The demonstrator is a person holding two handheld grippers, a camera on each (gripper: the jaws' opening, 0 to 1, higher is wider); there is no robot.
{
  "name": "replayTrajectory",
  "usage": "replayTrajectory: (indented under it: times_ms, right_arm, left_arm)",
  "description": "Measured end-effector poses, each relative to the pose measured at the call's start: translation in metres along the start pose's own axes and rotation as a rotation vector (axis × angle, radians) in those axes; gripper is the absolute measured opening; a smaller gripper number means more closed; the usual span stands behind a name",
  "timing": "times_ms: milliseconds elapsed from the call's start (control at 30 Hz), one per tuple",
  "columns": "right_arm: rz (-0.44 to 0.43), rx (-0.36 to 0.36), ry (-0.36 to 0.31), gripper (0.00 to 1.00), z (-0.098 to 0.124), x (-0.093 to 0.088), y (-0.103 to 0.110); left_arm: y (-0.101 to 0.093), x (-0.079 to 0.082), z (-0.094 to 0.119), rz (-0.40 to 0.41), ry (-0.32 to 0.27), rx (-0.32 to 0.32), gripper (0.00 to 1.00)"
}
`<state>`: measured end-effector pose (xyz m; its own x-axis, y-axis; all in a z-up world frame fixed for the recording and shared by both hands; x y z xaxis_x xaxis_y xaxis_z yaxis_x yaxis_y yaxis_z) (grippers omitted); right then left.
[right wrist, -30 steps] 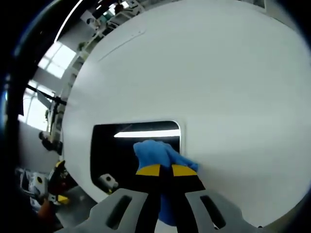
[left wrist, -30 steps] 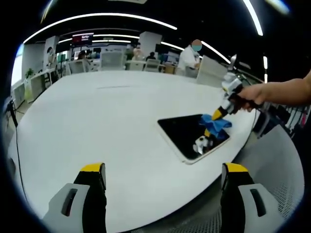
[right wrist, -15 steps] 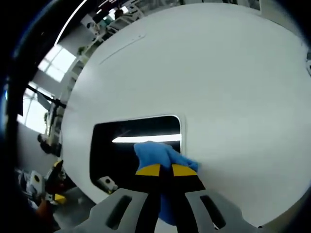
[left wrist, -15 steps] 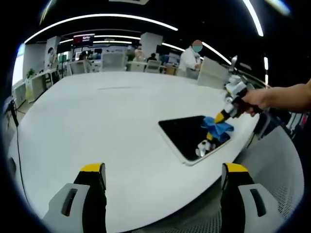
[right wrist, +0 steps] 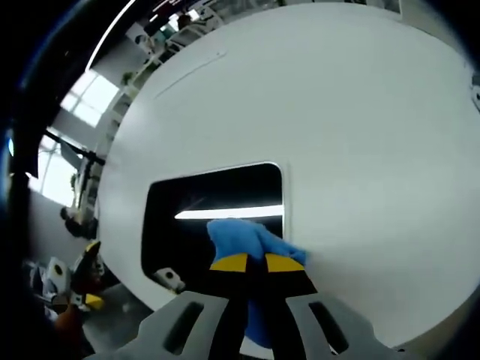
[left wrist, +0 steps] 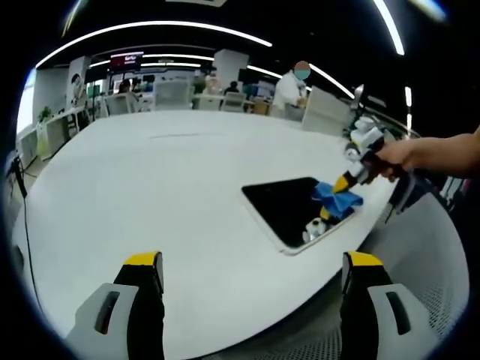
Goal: Wipe the mirror surface with the cleaning cloth until all visible marks leave the cleaned area.
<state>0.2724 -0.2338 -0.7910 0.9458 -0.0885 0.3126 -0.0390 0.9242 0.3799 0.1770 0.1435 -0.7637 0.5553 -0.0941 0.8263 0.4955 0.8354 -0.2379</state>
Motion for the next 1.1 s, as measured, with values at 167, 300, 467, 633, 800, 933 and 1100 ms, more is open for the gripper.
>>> replayTrajectory:
  times_ms: [167, 300, 467, 633, 800, 933, 1100]
  right_arm:
    - [0.013, -0.001, 0.013, 0.01, 0.002, -0.005, 0.003]
    - [0.016, -0.004, 0.021, 0.01, 0.001, -0.006, 0.002]
    - [0.005, -0.004, 0.037, 0.01, 0.002, -0.008, 0.002]
    - [-0.010, 0.005, 0.049, 0.01, 0.005, -0.016, 0.001]
    - [-0.022, 0.011, 0.045, 0.01, 0.005, -0.017, 0.001]
    - [-0.018, 0.002, 0.050, 0.01, 0.005, -0.018, 0.003]
    - [-0.026, 0.003, 0.048, 0.01, 0.007, -0.022, 0.005]
  left_arm:
    - [0.000, 0.000, 0.000, 0.000, 0.003, -0.005, 0.99]
    - [0.000, 0.000, -0.001, -0.004, 0.003, -0.008, 0.99]
    - [0.000, 0.000, 0.000, -0.001, 0.001, -0.006, 0.99]
    - [-0.001, 0.001, -0.001, 0.002, -0.001, -0.007, 0.99]
    - [-0.001, 0.000, -0.001, 0.000, 0.001, -0.010, 0.99]
    - [-0.001, 0.000, -0.001, -0.003, 0.006, -0.012, 0.96]
    - [-0.002, 0.001, 0.000, -0.002, -0.002, -0.017, 0.98]
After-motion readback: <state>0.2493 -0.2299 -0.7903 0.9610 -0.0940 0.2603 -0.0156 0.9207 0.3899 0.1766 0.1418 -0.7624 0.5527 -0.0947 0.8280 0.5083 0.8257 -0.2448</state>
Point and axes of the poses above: the point that each gripper's makers call its tool centre point, and the gripper's own axes: z roughly backward along the fingers, y roughly to its left, x roughly out of its top, the point moved 9 cm from there along z, roughly backward along the fingers, and after that the axes turned 1 degree about z, right-handed, at the moved point
